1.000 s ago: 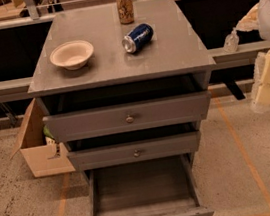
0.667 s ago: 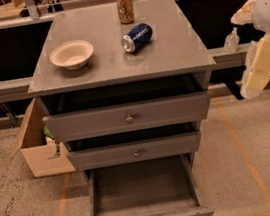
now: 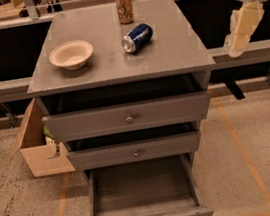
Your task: Place pepsi can into bottom drawer
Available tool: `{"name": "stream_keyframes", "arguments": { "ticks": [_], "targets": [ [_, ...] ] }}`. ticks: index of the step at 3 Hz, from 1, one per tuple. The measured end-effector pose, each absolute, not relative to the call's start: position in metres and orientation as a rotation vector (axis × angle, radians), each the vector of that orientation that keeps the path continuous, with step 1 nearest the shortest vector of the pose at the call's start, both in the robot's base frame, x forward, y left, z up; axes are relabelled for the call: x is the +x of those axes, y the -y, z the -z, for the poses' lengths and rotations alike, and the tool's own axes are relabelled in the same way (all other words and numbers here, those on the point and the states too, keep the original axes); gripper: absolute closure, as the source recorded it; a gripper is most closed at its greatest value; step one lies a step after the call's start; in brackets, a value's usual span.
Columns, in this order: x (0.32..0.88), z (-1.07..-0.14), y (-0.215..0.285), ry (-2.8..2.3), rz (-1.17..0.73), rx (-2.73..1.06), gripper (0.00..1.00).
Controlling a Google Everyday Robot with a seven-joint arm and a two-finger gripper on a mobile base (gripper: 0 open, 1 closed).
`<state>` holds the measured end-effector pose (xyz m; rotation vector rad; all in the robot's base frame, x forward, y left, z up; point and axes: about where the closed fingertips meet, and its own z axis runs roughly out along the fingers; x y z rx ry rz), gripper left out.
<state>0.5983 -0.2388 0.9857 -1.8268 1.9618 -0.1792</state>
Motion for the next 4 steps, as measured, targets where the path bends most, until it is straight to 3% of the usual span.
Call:
{"name": "stream_keyframes", "arguments": {
  "ticks": [2,4],
  "targets": [
    [0.68,-1.016,0.246,-1.675,0.56,-2.058,0.0],
    [0.682,-1.016,0.244,-1.637,0.573,-2.097,0.0]
  ]
}}
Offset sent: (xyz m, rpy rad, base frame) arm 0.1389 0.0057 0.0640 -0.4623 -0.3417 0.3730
